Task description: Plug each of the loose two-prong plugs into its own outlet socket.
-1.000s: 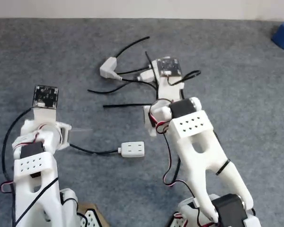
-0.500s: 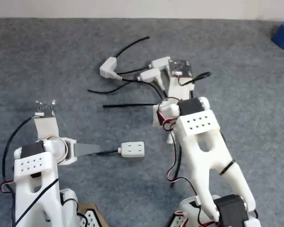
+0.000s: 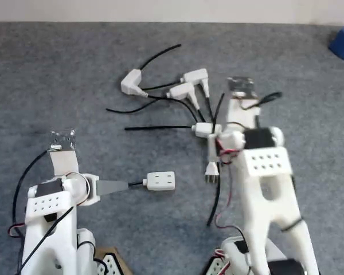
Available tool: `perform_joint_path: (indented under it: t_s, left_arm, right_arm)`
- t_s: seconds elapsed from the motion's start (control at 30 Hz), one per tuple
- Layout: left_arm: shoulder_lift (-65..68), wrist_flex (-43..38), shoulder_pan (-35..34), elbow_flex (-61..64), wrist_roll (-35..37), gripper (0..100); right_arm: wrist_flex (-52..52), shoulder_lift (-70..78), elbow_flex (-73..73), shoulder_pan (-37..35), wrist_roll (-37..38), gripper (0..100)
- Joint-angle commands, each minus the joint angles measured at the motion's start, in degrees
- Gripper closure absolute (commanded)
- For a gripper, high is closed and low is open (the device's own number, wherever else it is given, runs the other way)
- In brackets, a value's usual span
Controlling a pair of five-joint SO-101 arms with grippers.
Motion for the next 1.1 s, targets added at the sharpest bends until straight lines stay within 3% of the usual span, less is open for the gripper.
perform_joint_path:
  t_s: [0.0,0.17,0.4,0.53,0.67,0.8,0.87,0.93,1.07]
  left_arm:
    - [-0.9,-2.5,2.7,0.0,0.4,44]
    - [-0.9,-2.5,4.9,0.4,0.2,44]
    - [-0.9,-2.5,4.9,1.0,0.1,44]
    - [-0.9,-2.5,5.1,1.2,0.1,44]
    - [-0.9,-2.5,5.6,1.3,0.0,44]
    - [-0.9,-2.1,7.1,-4.3,0.1,44]
    - [-0.6,-0.4,11.0,-11.0,0.2,44]
    - [-0.3,1.9,17.8,-17.4,0.2,44]
    - [5.1,2.7,32.6,-27.5,0.2,44]
  right_arm:
    - [0.5,-8.0,4.4,-0.7,5.9,73.5]
    - [-2.8,-14.6,12.2,-5.2,7.1,73.5]
    - [-11.9,-18.7,16.9,-3.8,8.0,73.5]
    - [-12.7,-18.7,18.2,-2.2,17.3,79.3]
    - [-10.2,-19.2,18.4,2.9,18.7,89.2]
    - [-9.5,-19.2,16.7,16.2,8.0,89.6]
    - [-9.2,-19.2,15.2,24.1,4.6,88.0]
    - [-8.8,-19.2,15.8,29.8,5.8,84.8]
    - [-5.1,-19.2,21.1,33.2,12.4,81.5]
